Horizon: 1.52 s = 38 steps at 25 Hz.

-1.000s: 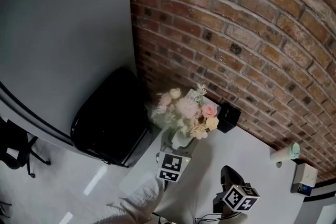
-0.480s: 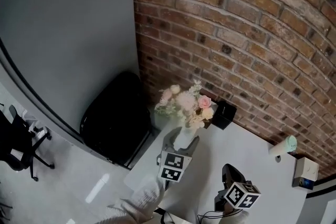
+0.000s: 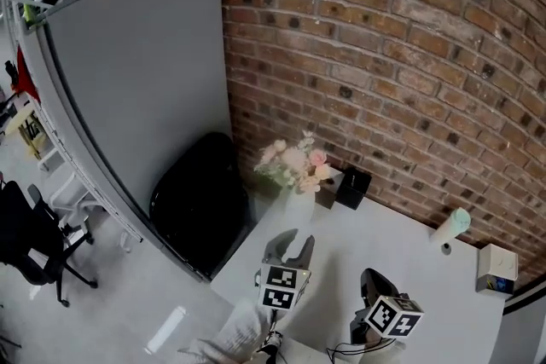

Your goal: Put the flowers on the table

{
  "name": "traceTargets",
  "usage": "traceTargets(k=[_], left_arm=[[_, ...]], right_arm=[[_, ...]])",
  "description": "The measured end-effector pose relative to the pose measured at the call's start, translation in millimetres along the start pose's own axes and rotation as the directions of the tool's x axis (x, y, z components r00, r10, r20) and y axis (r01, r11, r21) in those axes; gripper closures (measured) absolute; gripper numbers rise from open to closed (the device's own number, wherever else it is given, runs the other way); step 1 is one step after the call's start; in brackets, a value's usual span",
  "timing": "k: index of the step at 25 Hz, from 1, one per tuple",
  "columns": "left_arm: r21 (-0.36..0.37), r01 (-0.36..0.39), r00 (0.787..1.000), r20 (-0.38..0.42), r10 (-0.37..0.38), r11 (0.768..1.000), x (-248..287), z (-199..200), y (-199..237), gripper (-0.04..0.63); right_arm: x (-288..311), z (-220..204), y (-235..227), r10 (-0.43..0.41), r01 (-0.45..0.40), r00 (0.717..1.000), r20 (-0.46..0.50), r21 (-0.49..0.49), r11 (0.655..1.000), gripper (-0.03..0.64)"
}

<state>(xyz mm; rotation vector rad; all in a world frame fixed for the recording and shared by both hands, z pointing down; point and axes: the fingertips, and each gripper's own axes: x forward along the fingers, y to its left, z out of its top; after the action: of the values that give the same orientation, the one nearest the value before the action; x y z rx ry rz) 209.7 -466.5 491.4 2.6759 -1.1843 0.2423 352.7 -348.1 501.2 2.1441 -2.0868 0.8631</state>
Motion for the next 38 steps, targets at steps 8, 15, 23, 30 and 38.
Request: traceTargets(k=[8, 15, 23, 30, 38], left_arm=[[0.031, -0.068, 0.997, 0.047, 0.066, 0.997, -71, 8, -34, 0.550], [0.011, -0.077, 0.995, 0.064, 0.076, 0.997, -131, 8, -67, 0.586], [0.034, -0.078, 0.996, 0.046, 0.076, 0.996, -186, 0, -98, 0.588], [0.072, -0.094, 0.995, 0.025, 0.092, 0.993, -223, -10, -105, 0.588], [0.035, -0.124, 0.992, 0.003, 0.124, 0.992, -248, -17, -89, 0.588]], right_arm=[[-57, -10, 12, 0.036, -0.037, 0.998, 0.057, 0.008, 0.999, 0.592], [-106, -22, 21, 0.059, -0.061, 0.993, 0.103, 0.019, 0.998, 0.592], [-145, -56, 41, 0.094, -0.098, 0.991, 0.098, 0.035, 0.995, 0.593], [-162, -75, 59, 0.115, -0.118, 0.990, 0.082, 0.033, 0.992, 0.592], [-159, -84, 91, 0.147, -0.146, 0.989, 0.022, -0.028, 0.989, 0.594]])
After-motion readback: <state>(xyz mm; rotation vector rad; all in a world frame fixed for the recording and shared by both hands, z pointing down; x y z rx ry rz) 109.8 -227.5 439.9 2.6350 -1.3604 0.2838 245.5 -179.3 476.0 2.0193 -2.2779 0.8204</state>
